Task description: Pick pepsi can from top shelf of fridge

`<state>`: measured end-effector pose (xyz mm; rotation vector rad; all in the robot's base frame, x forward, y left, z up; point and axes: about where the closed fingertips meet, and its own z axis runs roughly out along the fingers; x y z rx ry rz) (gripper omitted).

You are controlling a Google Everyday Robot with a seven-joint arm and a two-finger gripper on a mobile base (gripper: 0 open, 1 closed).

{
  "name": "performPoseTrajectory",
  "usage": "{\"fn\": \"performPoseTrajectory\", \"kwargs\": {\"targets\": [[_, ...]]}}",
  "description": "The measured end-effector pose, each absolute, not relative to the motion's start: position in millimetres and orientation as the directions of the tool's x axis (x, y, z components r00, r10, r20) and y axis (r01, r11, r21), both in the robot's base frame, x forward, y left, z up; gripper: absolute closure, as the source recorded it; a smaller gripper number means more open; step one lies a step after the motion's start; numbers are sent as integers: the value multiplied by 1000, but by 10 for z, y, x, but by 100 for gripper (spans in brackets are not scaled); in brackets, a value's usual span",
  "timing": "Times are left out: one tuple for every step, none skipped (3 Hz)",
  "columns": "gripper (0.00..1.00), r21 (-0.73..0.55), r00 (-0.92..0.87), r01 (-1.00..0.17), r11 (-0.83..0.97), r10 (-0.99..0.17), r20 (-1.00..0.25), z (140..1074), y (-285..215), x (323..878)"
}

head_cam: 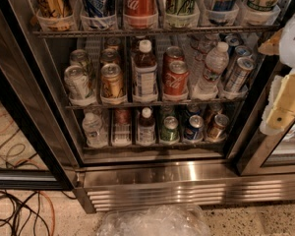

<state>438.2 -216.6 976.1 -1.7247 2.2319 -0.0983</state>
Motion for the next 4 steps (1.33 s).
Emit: {"fn": "performPoseTrajectory", "kwargs": {"targets": [[0, -245, -221, -931, 270, -953, -207, 9762, -2166, 4382], [0, -248, -221, -928, 278, -946, -237, 9775, -2133, 4394], [0, -231, -233, -918, 323, -909, -346, 9780, -2044, 4411], [0, -194, -261, -891, 411, -812, -521, 9730, -1921, 4438]]}}
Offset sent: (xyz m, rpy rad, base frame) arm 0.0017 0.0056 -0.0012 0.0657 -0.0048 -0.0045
